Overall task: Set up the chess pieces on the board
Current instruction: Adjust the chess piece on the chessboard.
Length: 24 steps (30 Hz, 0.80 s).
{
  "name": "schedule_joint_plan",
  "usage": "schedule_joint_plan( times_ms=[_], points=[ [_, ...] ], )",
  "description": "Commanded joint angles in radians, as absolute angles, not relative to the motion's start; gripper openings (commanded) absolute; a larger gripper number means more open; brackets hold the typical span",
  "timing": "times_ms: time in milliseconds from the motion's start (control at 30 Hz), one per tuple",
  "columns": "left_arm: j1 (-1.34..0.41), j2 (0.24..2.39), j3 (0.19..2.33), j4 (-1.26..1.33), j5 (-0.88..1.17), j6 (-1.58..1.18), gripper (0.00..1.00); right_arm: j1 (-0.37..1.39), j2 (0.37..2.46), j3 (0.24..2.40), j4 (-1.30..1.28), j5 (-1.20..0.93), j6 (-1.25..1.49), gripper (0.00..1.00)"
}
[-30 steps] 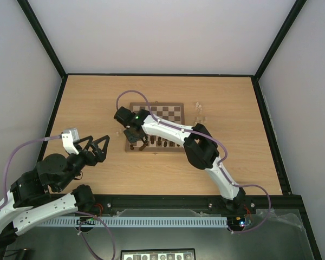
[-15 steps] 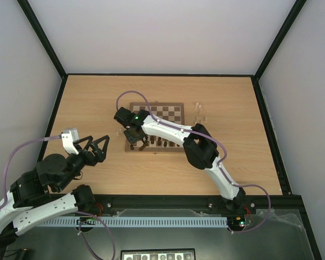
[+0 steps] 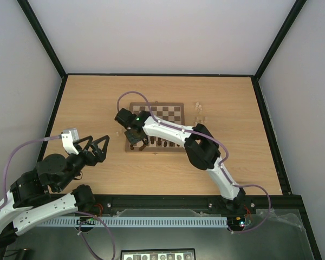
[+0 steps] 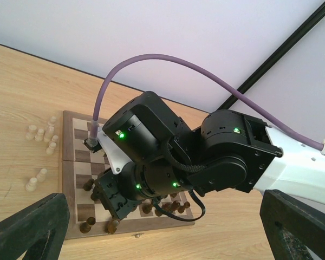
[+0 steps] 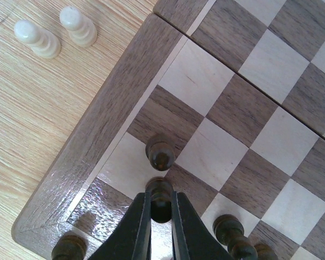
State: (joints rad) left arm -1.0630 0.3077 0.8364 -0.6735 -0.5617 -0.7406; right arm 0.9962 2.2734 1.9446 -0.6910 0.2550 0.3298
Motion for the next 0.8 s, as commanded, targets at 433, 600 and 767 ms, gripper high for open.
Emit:
schedule_joint_plan(
  times_ms=[433, 600, 767],
  points=[
    [-1.068, 0.301, 0.826, -0.672, -0.574, -0.727, 0.99, 0.989, 2.223, 1.855, -0.750, 0.292, 0.345, 0.07],
    [-1.068, 0.302, 0.825, -0.672, -0.572, -0.726, 0.99, 0.982, 2.212, 1.834, -0.739, 0.292, 0.347, 0.07],
    [-1.069, 0.301, 0.824, -0.671, -0.570, -0.726, 0.99, 0.981, 2.199, 1.828, -0.720, 0.263, 0.343, 0.17]
  ],
)
